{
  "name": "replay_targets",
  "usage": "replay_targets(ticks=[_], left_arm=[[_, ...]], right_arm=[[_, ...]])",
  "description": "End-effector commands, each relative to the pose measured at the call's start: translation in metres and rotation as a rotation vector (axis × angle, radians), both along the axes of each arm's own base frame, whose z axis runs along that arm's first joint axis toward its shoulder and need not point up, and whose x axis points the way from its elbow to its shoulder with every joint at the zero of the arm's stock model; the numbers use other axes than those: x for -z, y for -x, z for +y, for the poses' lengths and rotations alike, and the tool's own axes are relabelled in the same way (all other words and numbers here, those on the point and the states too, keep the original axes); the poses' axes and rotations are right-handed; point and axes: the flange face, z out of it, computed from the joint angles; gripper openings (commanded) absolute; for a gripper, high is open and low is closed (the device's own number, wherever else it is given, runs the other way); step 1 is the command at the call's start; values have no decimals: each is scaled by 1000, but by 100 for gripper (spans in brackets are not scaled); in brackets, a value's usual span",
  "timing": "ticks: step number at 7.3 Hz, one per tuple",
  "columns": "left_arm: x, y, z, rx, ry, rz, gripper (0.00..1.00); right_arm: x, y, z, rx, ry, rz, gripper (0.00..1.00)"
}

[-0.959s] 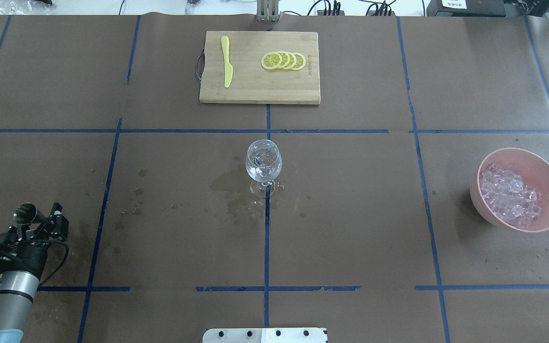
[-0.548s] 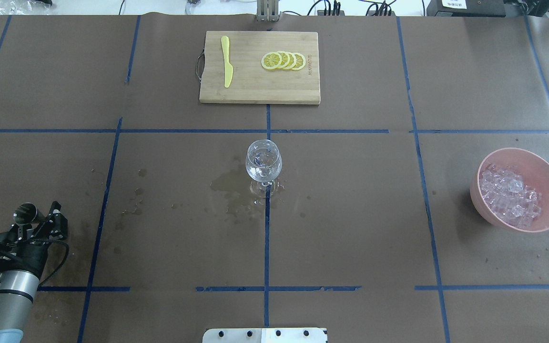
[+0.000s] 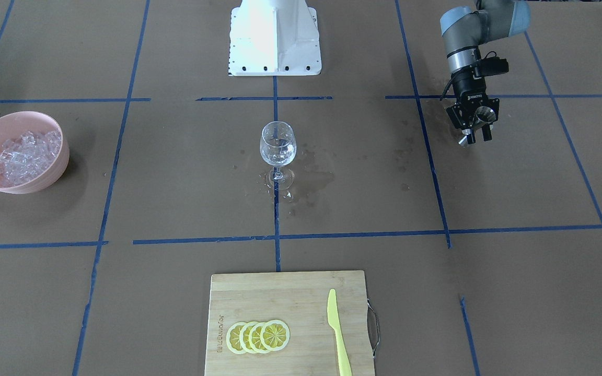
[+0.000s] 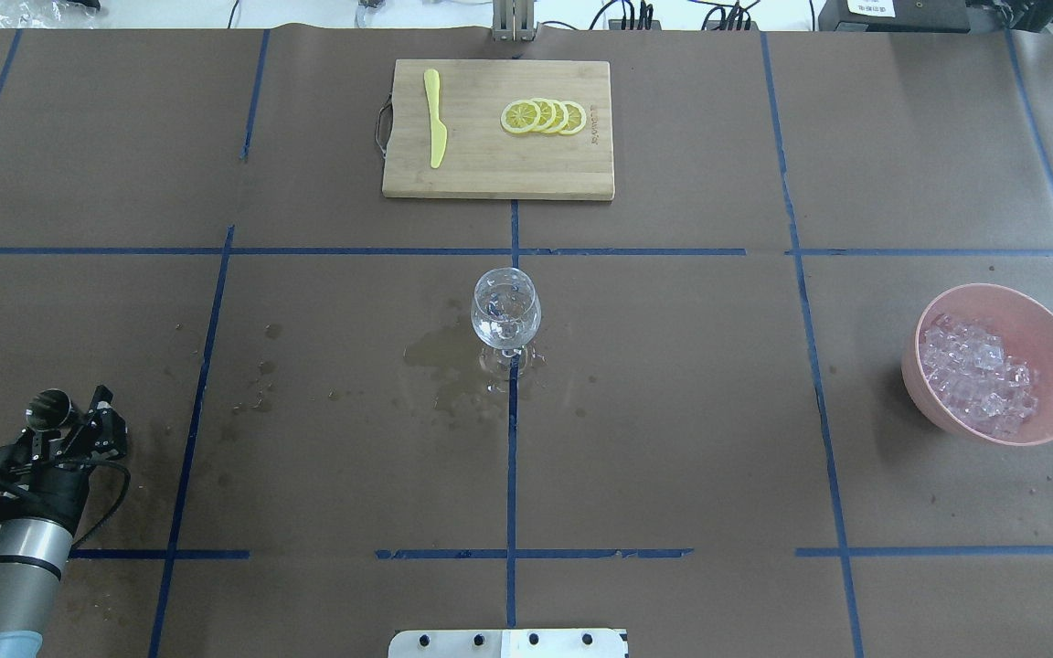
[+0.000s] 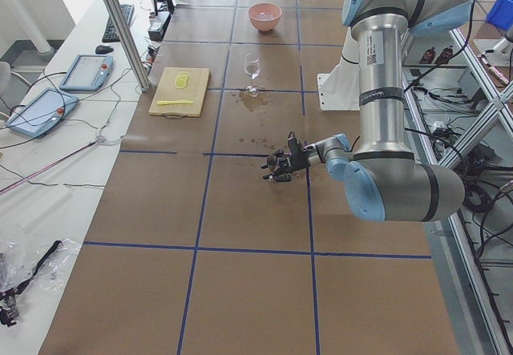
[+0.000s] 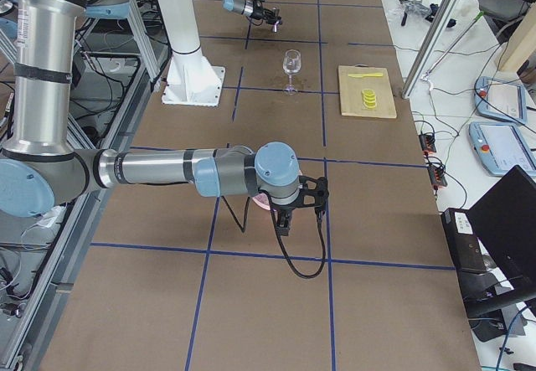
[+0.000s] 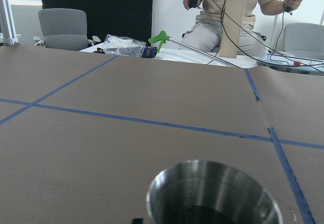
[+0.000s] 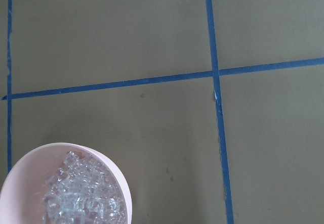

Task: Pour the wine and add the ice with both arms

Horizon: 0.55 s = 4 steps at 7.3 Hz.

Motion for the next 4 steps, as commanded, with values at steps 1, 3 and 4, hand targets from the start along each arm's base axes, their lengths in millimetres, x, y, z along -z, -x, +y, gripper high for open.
replay_targets(ticks=[1, 3, 4], left_arm=[[0, -1, 1, -2, 0, 0, 49], [0, -1, 1, -2, -3, -1, 49], [-1, -1, 2, -3, -3, -4, 48]], right_arm=[[0, 0, 0, 0, 1, 0, 100], [-1, 0, 3, 0, 4, -1, 100], [-1, 0, 3, 0, 4, -1, 100]])
